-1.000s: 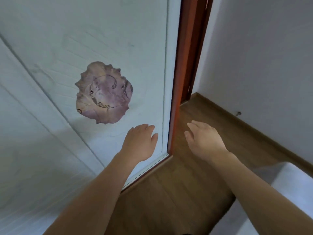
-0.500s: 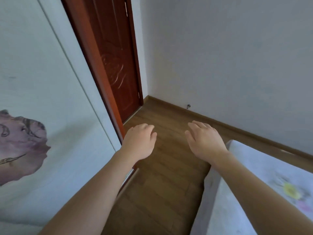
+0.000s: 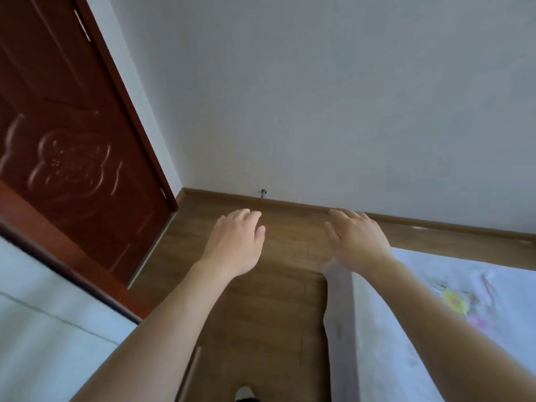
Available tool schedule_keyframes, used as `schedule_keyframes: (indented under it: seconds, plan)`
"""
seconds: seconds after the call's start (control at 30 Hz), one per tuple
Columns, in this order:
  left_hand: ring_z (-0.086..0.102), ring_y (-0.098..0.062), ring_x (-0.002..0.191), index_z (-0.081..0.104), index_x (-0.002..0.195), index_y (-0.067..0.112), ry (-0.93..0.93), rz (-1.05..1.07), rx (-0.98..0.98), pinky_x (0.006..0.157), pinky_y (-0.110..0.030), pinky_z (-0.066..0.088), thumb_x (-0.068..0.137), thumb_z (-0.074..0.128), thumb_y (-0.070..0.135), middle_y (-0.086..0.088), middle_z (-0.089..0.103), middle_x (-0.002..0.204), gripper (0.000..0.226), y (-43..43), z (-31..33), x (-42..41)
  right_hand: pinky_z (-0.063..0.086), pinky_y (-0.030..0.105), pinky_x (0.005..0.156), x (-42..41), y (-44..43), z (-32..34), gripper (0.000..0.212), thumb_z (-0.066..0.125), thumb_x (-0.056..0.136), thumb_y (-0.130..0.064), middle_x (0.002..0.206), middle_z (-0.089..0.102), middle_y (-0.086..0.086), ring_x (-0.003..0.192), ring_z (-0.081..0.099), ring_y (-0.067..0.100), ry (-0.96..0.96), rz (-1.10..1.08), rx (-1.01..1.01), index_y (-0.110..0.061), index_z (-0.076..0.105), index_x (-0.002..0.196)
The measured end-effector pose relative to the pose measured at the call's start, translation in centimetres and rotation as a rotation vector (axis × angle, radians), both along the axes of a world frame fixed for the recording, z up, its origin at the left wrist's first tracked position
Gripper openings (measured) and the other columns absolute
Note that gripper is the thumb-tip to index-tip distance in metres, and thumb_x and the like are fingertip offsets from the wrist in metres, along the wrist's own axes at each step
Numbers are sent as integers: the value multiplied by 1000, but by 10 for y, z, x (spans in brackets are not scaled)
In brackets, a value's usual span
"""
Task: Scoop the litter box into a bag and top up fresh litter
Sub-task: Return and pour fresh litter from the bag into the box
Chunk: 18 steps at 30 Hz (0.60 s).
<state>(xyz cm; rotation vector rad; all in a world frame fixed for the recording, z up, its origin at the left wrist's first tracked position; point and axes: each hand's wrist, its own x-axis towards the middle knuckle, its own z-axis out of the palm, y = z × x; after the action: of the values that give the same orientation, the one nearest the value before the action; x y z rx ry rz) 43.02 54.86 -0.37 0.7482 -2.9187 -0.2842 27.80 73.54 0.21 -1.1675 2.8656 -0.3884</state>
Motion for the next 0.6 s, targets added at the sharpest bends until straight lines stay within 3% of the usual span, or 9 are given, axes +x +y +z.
schedule_keyframes:
  seconds: [0.37,0.6]
  plan:
    - [43,-22,135,46,142,17,-17,-310,-22,113,-38,31,103,32,35,-4,48,146,45,-81,2,-173,40,38,98,-107,-42,-15,36,41,99,-32,124,63,4,121,52,29,-63,-354,-48,-9,62,115]
    - [39,-20,138,43,144,18,-36,-443,-10,115,-37,28,103,32,36,-2,45,149,46,-92,-13,-327,41,38,97,-241,-51,-36,34,42,100,-31,123,63,4,119,52,29,-53,-475,-61,-8,62,114]
